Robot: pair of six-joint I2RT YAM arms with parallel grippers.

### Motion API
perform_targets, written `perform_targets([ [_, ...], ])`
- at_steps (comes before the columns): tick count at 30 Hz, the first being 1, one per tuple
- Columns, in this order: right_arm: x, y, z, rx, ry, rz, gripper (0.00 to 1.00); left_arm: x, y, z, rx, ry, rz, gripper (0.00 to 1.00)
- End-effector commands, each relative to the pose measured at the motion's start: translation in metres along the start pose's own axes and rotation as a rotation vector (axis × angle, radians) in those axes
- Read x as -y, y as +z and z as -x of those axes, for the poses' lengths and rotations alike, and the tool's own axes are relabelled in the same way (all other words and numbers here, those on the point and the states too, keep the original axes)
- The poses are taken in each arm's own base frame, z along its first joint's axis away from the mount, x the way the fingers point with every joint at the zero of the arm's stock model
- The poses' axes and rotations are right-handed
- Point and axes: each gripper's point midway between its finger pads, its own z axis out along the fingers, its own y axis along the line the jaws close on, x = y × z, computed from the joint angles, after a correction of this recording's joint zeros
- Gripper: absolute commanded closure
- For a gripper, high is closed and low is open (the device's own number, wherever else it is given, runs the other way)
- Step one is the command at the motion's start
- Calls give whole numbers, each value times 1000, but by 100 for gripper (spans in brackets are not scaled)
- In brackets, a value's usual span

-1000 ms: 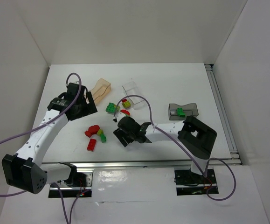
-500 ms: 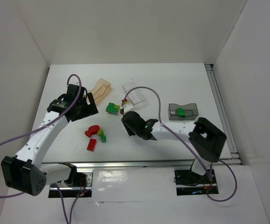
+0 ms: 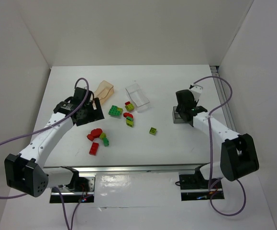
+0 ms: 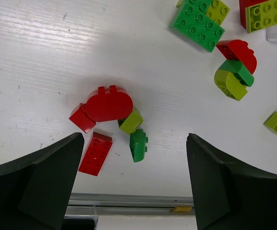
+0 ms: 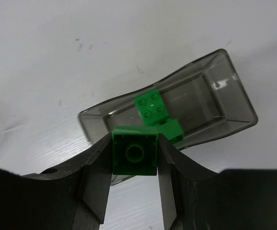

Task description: Sort the legos into containers by color

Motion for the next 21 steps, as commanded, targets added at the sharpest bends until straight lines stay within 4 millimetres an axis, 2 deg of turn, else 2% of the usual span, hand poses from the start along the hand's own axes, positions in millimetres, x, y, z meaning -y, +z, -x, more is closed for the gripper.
perform_targets([
  [1,11,13,-6,-45,45,-16,53,8,5,-3,-9,42,-20,5],
  [2,17,19,-5,-54,61,-25,53,9,6,-1,-1,41,-25,5],
  [3,14,21,3,-35,73,-10,53,9,6,-1,-1,41,-25,5],
  [5,16,30,3,-53,77,-23,49,10,8,-3,-7,51,-17,5],
  [7,9,33,9,-51,81,-11,33,13,8,-5,-9,50,-22,5],
  [8,10,34,8,-61,63,-17,18,12,8,-4,-4,50,-14,5],
  [9,9,34,0,-85,44,-22,12,12,8,-4,-4,50,-14,5],
  [10,7,32,5,-67,42,-28,8,12,8,-4,-4,40,-14,5],
  [12,2,19,9,-45,29,-14,6,10,7,2,19,39,5,5],
  [13,-1,12,9,-33,11,-2,12,8,4,5,27,39,17,5],
  [14,-11,-4,20,11,14,60,18,7,2,8,35,39,28,5],
  [16,-52,-33,15,38,-52,233,25,4,-4,20,66,37,41,4],
  [17,-67,-47,14,45,-72,298,25,-6,-6,27,76,10,72,4],
  [18,-91,-67,0,31,-127,388,25,-10,-10,35,97,-1,72,4],
  [19,-104,-77,-9,18,-154,436,25,-13,-12,37,89,-17,72,4],
  [20,-121,-82,-21,-6,-190,471,20,-23,-14,46,101,-48,82,4],
  [21,-141,-101,-42,-31,-250,532,18,-26,-17,48,103,-70,69,4],
])
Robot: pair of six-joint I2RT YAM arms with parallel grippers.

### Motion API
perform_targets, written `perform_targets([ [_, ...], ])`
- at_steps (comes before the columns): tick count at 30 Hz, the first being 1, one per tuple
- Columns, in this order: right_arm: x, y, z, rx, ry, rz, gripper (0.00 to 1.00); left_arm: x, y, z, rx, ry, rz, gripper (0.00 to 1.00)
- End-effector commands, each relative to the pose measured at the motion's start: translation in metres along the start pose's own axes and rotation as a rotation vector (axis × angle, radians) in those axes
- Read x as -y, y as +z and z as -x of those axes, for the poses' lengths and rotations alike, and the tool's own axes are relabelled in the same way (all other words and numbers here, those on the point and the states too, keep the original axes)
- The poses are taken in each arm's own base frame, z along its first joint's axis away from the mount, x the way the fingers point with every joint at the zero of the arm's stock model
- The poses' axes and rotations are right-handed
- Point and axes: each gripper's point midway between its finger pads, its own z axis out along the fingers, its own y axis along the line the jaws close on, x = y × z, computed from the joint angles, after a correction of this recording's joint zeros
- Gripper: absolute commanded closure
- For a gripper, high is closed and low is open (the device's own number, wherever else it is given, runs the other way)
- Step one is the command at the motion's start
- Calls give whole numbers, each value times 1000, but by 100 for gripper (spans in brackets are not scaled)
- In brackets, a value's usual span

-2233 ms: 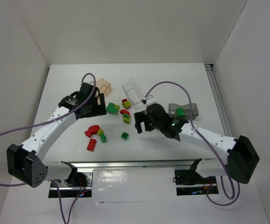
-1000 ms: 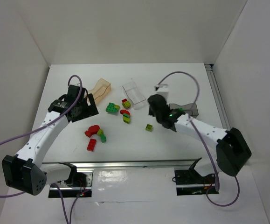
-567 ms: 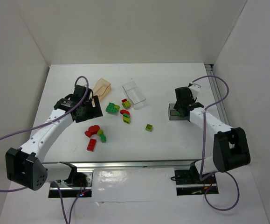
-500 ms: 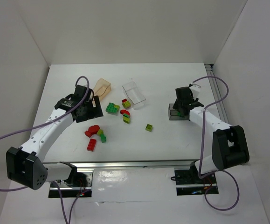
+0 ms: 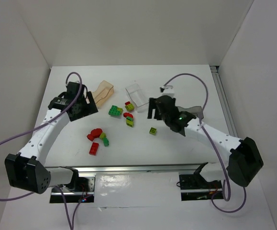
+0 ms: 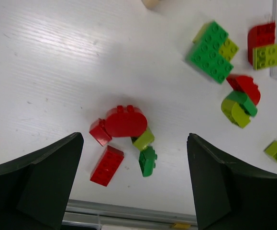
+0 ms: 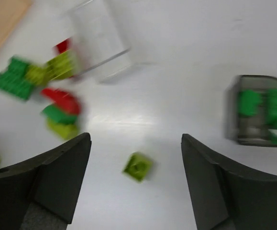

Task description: Sort the legos into containers by color

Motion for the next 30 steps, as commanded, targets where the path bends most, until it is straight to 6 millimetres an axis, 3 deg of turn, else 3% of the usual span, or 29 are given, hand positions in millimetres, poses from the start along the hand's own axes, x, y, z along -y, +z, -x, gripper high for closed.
perform_targets([
  [1,-73,-15,-27,-50,-136,196,15,-18,-15,30,66,-62,8,4],
  [5,-149,-24,-78,-140,-302,365,8,-40,-16,35,66,-115,31,4],
  [6,-179,-29,-96,-159,-371,432,7,-48,-17,35,72,-135,44,4],
  [10,-239,-43,-141,-183,-487,539,5,-60,-24,39,91,-185,40,4],
  [13,-271,-45,-159,-181,-493,608,4,-62,-31,41,113,-182,28,4],
  [16,-283,-35,-160,-154,-482,562,4,-59,-31,40,113,-172,5,4],
  [17,-280,-24,-173,-177,-496,525,4,-60,-29,37,104,-172,9,4],
  [20,-285,-9,-178,-174,-477,473,10,-58,-29,37,101,-162,1,4],
  [22,-288,-3,-177,-174,-472,439,20,-58,-29,37,101,-162,1,4],
  [25,-289,5,-189,-209,-476,411,27,-57,-29,36,97,-162,-8,4],
  [28,-287,8,-192,-212,-460,395,43,-57,-29,36,97,-153,-7,4],
  [30,-282,2,-184,-200,-443,390,57,-56,-32,39,114,-153,-14,4],
])
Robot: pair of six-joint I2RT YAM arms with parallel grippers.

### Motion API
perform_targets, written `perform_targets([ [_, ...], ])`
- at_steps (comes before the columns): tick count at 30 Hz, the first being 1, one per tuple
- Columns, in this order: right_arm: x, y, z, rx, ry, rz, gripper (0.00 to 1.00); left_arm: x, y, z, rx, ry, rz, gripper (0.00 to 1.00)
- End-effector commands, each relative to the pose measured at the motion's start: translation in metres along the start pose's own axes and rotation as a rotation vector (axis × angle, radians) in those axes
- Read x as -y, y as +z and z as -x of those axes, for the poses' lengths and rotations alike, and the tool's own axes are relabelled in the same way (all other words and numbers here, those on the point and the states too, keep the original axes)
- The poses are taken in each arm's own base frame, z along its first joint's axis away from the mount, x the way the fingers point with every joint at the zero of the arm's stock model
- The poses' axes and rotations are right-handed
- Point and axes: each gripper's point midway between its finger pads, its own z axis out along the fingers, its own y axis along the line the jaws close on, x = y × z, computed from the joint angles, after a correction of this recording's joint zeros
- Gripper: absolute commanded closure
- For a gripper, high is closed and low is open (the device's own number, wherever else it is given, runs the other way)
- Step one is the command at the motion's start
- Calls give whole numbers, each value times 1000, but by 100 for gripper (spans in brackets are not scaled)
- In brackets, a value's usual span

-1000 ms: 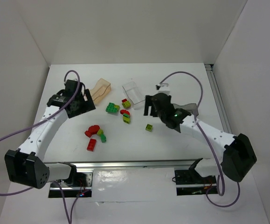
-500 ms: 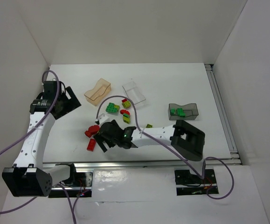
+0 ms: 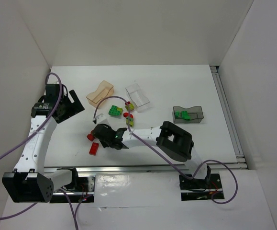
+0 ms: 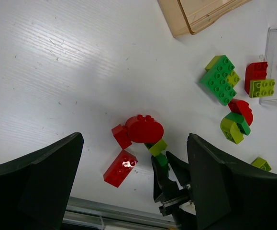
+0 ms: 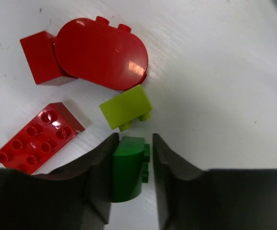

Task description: Sort the legos into containers by color

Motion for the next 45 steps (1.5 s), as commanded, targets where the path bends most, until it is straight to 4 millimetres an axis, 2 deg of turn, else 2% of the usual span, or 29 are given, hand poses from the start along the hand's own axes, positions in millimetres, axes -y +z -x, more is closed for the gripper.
perform_targets([
  [1,6,-18,29,70,58,-42,61,1,-3,1,15,16,-23,4],
  [2,9,-27,34,81,72,-48,64,1,-3,1,15,16,-23,4],
  [7,30,-60,40,116,100,-88,64,3,-2,-4,-2,17,-35,4],
  [10,56,-78,39,122,129,-145,64,8,1,-2,-4,16,-58,4],
  [14,123,-108,41,156,221,-324,64,11,1,-1,-2,16,-75,4],
  [15,143,-125,40,172,263,-350,64,9,3,-5,-11,29,-70,4],
  [16,175,-130,41,180,341,-402,64,11,3,-3,-5,44,-83,4],
  [17,194,-139,40,196,387,-427,64,12,6,-8,-12,63,-88,4],
  [18,216,-145,21,175,400,-469,64,13,13,-16,-44,73,-80,2],
  [19,249,-166,33,244,497,-506,64,7,19,-20,-55,74,-52,1],
  [20,265,-174,31,263,536,-522,64,7,23,-29,-82,87,-48,1],
  [21,283,-178,21,263,566,-550,64,9,25,-35,-95,88,-50,1],
  [22,315,-193,21,287,612,-604,64,8,28,-41,-116,97,-45,1],
  [23,329,-196,19,294,630,-624,64,13,29,-40,-106,95,-57,1],
  [24,339,-196,20,292,650,-614,64,15,31,-48,-126,99,-59,1],
  [25,366,-201,16,293,694,-654,64,16,34,-51,-132,106,-61,1],
  [26,376,-199,10,263,693,-663,64,18,36,-54,-142,105,-61,1],
  [28,392,-192,8,257,720,-648,64,24,37,-60,-159,116,-67,1],
  [29,407,-195,10,271,742,-668,64,27,38,-60,-163,124,-71,1],
  [30,413,-193,8,267,742,-672,64,26,38,-59,-158,125,-62,1],
  [31,417,-192,16,286,751,-664,63,29,38,-61,-161,125,-69,1],
  [32,427,-187,7,257,766,-690,63,33,36,-59,-151,134,-73,1],
  [34,431,-183,5,240,767,-687,63,33,38,-61,-154,145,-64,1],
  [36,436,-178,5,236,775,-687,59,32,38,-60,-149,136,-54,1],
  [38,434,-171,0,218,775,-671,50,33,38,-61,-146,144,-52,1],
  [39,440,-168,-2,205,772,-682,38,33,38,-61,-146,135,-51,1],
  [42,439,-168,0,178,760,-701,19,30,39,-59,-142,137,-29,1],
  [44,435,-179,12,229,751,-723,17,27,39,-60,-147,139,-14,1],
  [45,427,-191,26,281,739,-710,19,26,39,-59,-141,140,-6,1],
])
